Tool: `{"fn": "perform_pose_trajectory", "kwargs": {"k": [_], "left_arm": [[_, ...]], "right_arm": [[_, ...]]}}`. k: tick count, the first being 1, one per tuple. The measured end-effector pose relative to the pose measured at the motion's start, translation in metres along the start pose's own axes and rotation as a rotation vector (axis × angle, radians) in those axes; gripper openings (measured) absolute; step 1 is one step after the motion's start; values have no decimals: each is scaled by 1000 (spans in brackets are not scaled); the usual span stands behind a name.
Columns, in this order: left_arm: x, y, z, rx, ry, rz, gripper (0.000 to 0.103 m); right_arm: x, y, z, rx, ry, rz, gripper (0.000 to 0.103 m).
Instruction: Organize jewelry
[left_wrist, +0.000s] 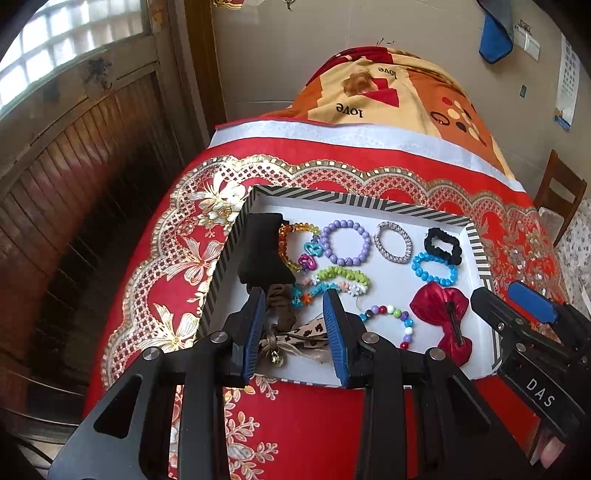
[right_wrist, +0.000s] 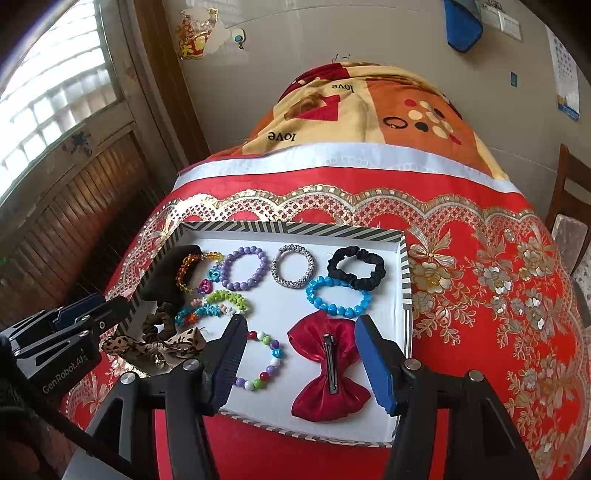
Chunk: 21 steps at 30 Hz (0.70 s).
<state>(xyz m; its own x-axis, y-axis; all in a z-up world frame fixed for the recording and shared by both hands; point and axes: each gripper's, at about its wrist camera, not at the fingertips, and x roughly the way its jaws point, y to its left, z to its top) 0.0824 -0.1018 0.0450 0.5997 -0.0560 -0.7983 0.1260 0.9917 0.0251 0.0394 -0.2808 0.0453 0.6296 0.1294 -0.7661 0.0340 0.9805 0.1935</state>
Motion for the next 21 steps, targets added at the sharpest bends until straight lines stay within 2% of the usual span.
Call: {"fn": "perform_pose_trajectory", "kwargs": {"k": [21], "left_arm": [[-3, 3, -2, 3, -9, 17, 32]], "right_arm": [[4, 7, -4, -22, 27, 12, 58]]}}
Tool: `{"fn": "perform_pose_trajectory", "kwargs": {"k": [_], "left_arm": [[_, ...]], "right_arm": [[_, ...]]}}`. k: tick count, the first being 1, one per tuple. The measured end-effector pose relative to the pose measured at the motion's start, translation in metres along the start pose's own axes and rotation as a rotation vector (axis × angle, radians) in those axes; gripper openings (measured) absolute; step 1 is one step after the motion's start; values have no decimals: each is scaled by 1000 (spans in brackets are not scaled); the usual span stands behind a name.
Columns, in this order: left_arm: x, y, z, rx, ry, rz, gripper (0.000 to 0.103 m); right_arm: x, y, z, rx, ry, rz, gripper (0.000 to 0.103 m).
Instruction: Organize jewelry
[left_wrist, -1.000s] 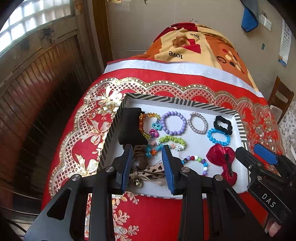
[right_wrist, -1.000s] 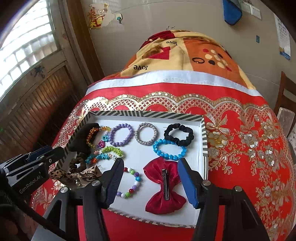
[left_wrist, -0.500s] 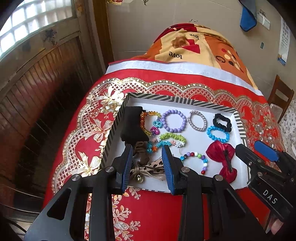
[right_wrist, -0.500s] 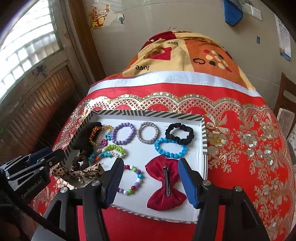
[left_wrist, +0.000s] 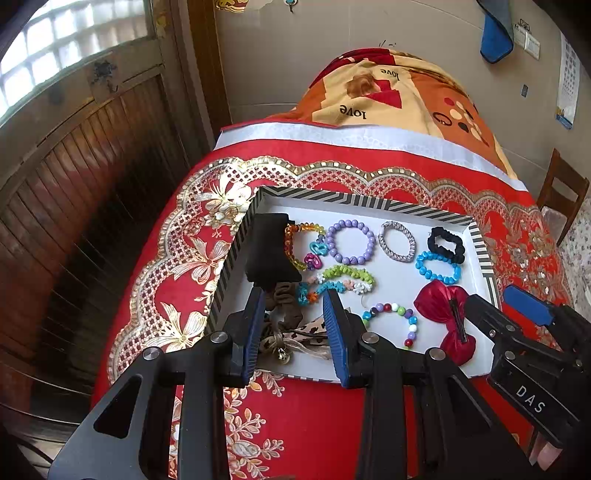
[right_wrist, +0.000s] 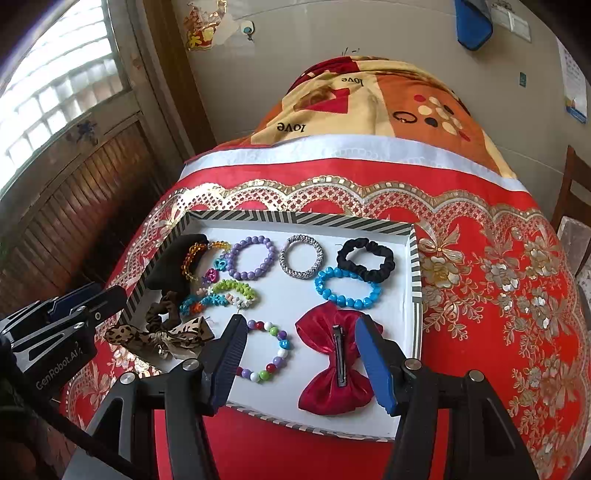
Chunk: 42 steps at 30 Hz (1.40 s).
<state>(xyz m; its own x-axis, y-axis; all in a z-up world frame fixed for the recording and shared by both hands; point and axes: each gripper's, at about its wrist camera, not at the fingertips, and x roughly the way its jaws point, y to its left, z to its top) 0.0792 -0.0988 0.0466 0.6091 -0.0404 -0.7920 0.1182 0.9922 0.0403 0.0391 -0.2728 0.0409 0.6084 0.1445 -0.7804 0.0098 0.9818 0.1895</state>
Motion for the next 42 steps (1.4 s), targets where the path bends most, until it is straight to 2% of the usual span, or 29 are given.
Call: {"fn": "perform_pose_trajectory", "kwargs": {"k": [31, 42], "left_arm": [[0, -4, -5, 19, -7, 7, 32], [3, -4, -4, 4, -9, -8, 32]], "right_arm": [[2, 3, -5, -1, 20, 12, 59], [3, -8, -6, 16, 20, 5, 59]]}}
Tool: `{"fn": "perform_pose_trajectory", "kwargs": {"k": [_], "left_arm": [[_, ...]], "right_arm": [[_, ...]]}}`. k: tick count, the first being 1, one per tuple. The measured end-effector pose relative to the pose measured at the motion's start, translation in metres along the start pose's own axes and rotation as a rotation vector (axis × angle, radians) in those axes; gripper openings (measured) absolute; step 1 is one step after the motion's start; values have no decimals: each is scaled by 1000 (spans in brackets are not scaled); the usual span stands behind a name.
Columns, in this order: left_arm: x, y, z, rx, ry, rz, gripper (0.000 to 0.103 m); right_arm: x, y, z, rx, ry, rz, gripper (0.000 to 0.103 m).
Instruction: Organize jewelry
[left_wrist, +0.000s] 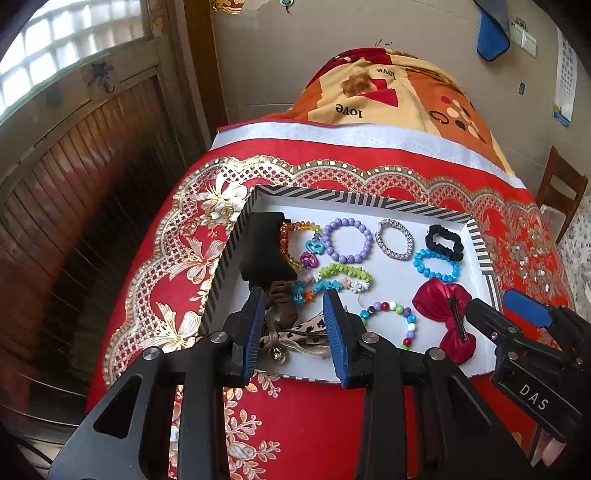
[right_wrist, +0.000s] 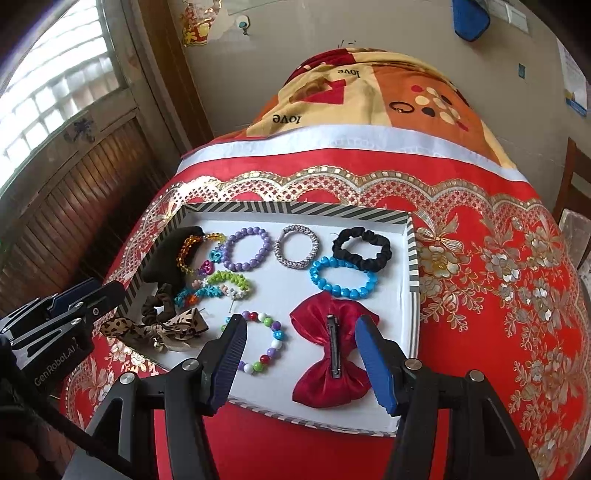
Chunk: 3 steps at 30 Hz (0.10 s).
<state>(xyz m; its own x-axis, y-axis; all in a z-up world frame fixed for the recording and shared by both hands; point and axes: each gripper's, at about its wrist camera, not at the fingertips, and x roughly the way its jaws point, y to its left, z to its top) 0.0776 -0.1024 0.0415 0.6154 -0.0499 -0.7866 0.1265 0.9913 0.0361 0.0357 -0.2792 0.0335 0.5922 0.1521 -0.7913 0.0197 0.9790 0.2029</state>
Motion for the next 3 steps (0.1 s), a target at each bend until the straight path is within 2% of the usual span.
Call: {"fn": "perform_pose_trajectory", "kwargs": {"k": [3], "left_arm": [[1, 1, 0, -3, -2, 1, 32]], "right_arm": [[-2, -8, 0, 10, -5, -6, 59]]}}
